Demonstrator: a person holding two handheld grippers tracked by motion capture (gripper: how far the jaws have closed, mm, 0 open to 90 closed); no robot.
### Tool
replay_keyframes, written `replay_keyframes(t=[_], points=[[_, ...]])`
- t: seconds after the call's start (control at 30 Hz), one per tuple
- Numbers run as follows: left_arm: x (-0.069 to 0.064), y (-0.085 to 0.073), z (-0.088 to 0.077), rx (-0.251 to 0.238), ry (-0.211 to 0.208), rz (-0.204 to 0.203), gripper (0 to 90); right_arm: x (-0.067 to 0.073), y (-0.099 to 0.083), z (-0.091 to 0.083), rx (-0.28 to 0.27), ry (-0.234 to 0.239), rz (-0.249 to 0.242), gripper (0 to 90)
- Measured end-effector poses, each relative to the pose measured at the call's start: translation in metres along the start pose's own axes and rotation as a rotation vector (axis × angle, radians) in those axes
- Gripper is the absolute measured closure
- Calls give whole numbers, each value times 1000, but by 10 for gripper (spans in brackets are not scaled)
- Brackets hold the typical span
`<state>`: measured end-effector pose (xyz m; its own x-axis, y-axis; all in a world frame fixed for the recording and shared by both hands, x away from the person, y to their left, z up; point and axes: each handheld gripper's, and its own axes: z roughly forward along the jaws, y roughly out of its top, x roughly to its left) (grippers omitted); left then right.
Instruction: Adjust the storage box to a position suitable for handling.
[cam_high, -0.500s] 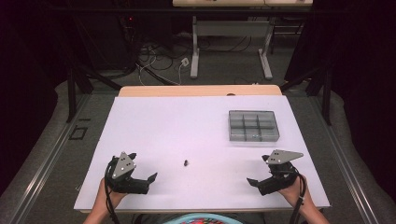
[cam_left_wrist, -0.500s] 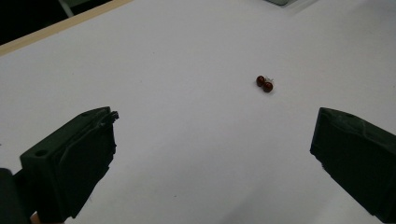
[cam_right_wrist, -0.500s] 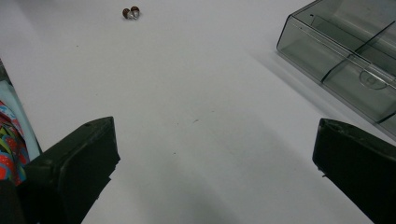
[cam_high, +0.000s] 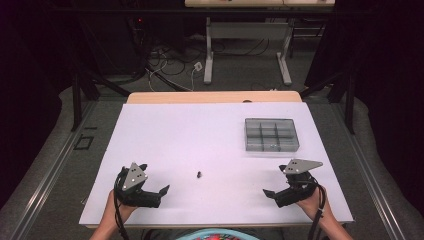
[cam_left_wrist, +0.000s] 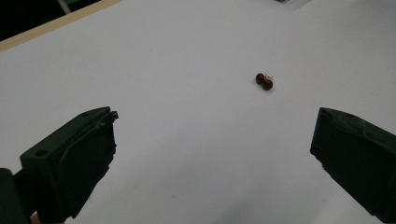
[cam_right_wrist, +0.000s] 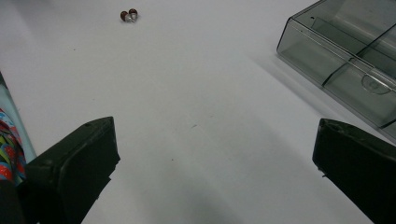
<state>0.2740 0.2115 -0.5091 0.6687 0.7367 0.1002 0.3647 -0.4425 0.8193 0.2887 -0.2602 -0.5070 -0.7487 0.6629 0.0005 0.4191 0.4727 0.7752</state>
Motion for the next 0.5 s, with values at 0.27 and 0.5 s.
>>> replay_keyframes(t=[0.27, 0.5], points=[[1, -3, -1, 9, 4, -2, 0, -4, 8, 0, -11, -9, 22, 0], [1, -3, 1, 17, -3, -5, 0, -9, 14, 6, 1, -25, 30, 0]])
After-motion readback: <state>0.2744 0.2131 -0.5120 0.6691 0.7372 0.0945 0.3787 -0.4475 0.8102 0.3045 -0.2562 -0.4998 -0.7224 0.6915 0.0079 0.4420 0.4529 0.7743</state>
